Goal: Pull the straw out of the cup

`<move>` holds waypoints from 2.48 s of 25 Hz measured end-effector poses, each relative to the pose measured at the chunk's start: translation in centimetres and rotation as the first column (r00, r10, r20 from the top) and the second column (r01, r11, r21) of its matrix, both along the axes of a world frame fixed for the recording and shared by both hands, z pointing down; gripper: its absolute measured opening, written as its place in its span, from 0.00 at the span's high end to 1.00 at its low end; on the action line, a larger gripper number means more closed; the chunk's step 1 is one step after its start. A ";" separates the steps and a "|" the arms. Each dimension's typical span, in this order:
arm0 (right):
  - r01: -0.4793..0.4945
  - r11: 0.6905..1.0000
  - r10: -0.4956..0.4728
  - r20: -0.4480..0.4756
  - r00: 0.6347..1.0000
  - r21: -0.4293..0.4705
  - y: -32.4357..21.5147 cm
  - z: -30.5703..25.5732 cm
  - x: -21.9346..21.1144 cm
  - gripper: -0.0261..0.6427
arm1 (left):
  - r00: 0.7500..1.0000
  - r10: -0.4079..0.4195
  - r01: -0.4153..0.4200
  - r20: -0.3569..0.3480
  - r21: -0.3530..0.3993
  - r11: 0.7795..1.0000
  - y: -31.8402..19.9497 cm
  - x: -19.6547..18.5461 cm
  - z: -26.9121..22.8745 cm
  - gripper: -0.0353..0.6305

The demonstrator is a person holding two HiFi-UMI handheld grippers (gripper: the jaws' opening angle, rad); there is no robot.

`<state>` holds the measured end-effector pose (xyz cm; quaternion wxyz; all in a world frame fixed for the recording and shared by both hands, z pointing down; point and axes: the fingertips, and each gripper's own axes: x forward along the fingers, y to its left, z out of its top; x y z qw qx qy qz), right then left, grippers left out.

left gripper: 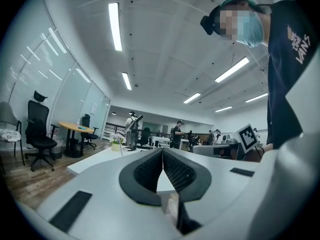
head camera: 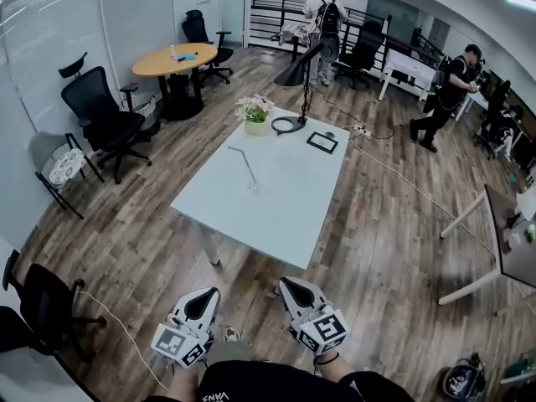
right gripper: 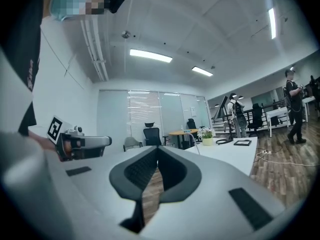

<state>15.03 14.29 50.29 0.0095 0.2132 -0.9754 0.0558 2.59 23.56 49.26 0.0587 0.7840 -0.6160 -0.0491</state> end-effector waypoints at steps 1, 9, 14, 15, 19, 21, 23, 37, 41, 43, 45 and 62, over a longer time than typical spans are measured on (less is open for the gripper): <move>-0.009 1.000 0.009 0.000 1.000 0.004 -0.6 -0.2 -0.9 0.94 | 1.000 0.007 -0.007 0.000 0.003 1.000 -0.7 -1.1 0.0 0.93; -0.091 0.996 0.091 -0.015 0.996 0.015 -5.0 0.0 -7.5 0.93 | 0.993 0.115 -0.115 -0.004 0.020 0.993 -6.6 -7.5 0.2 0.93; -0.124 0.992 0.125 -0.027 0.992 0.027 -6.6 0.5 -10.3 0.93 | 0.986 0.169 -0.170 0.007 0.024 0.985 -9.2 -10.5 0.5 0.93; -0.131 0.991 0.132 -0.029 0.991 0.026 -6.9 0.7 -10.6 0.93 | 0.985 0.173 -0.173 0.005 0.022 0.985 -9.6 -11.0 0.8 0.93; -0.158 0.987 0.158 -0.050 0.986 0.004 -8.2 1.3 -10.9 0.94 | 0.982 0.187 -0.187 0.002 -0.008 0.982 -10.8 -12.0 2.1 0.93; -0.160 0.987 0.160 -0.063 0.985 -0.005 -8.6 1.9 -11.3 0.93 | 0.983 0.185 -0.186 -0.016 -0.029 0.982 -10.8 -12.6 3.2 0.93; -0.166 0.986 0.165 -0.072 0.984 -0.007 -9.2 2.5 -11.7 0.93 | 0.984 0.174 -0.175 -0.027 -0.038 0.984 -10.9 -13.5 4.4 0.93; -0.127 0.992 0.128 -0.057 0.990 0.011 -20.3 3.2 -15.9 0.93 | 0.991 0.126 -0.124 0.034 -0.058 0.991 -21.9 -16.8 4.2 0.93; -0.129 0.992 0.129 -0.047 0.991 -0.001 -23.8 3.2 -15.7 0.93 | 0.989 0.143 -0.140 0.050 -0.062 0.988 -26.0 -16.2 3.8 0.93; -0.127 0.992 0.126 -0.045 0.991 -0.002 -25.4 3.1 -15.4 0.93 | 0.989 0.141 -0.137 0.055 -0.065 0.988 -27.7 -15.9 3.8 0.93; -0.119 0.993 0.119 -0.046 0.992 -0.002 -26.8 3.2 -14.9 0.93 | 0.990 0.128 -0.124 0.056 -0.072 0.990 -29.2 -15.7 3.9 0.93; -0.150 0.988 0.147 -0.055 0.988 -0.040 -32.0 4.7 -15.0 0.93 | 0.987 0.157 -0.150 0.040 -0.139 0.979 -36.3 -16.1 6.0 0.93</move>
